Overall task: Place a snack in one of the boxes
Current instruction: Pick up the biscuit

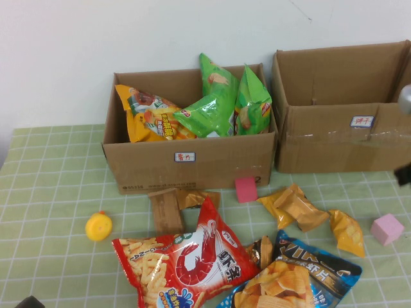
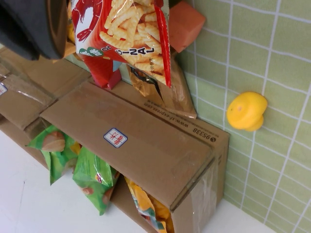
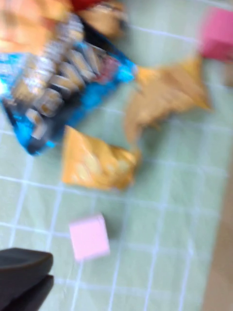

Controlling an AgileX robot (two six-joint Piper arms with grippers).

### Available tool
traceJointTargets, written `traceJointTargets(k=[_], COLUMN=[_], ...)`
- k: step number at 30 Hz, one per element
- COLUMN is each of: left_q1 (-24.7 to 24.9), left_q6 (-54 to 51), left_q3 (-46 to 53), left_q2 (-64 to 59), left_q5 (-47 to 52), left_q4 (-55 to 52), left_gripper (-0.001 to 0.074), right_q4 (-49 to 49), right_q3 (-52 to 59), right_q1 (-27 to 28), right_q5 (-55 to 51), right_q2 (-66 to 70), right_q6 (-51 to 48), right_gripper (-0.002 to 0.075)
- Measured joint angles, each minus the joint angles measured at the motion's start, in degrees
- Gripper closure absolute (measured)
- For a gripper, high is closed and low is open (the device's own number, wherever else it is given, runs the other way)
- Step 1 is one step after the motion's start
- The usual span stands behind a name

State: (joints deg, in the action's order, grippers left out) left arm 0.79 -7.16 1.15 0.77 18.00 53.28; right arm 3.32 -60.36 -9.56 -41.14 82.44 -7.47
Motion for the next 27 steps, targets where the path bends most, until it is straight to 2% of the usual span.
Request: traceJointTargets(k=[2,5,10,15,18,21,23,25,27], left_q1=[0.0,0.0,0.0,0.0,0.0,0.0,0.0,0.0,0.0], left_q6=[-0.5,-0.9,-0.9,-0.9,-1.0,-1.1,-1.1,-1.2,-1.5], left_q3=[0.0,0.0,0.0,0.0,0.0,0.0,0.0,0.0,0.0], left_q2=[0.0,0.0,0.0,0.0,0.0,0.0,0.0,0.0,0.0], left_q5=[0.0,0.0,0.8,2.0,2.2,2.2,2.2,2.2,2.2], left_q4=[0.0,0.0,0.0,0.0,0.1,0.1,0.1,0.1,0.1], left_gripper=[0.0736,0.0736,0.0736,0.0736,0.0736,0.0736,0.0736,0.0736,0.0736], right_q4=[3.5,8.1,9.1,9.4,9.4,9.4,9.5,9.5,9.5], right_q3=[0.4,0.4,0.4,0.4,0.4,0.4,0.4,0.4,0.3], right_q1=[-0.9,-3.0,-6.3,-7.1,-7.1,-7.1,-7.1,-7.1,-7.1], right_q5=[-0.9,-0.9,-0.5,-0.1,0.5,2.7,5.3,8.0,10.2], right_q2=[0.0,0.0,3.0,9.1,12.2,15.0,16.9,18.8,20.6], right_q6=[-9.1,-16.8,-20.1,-20.5,-20.5,-19.0,-15.9,-13.3,-11.2], right_gripper=[0.0728,0.0728,0.0728,0.0708,0.0596,0.0378,0.0196,0.0109,0.0069])
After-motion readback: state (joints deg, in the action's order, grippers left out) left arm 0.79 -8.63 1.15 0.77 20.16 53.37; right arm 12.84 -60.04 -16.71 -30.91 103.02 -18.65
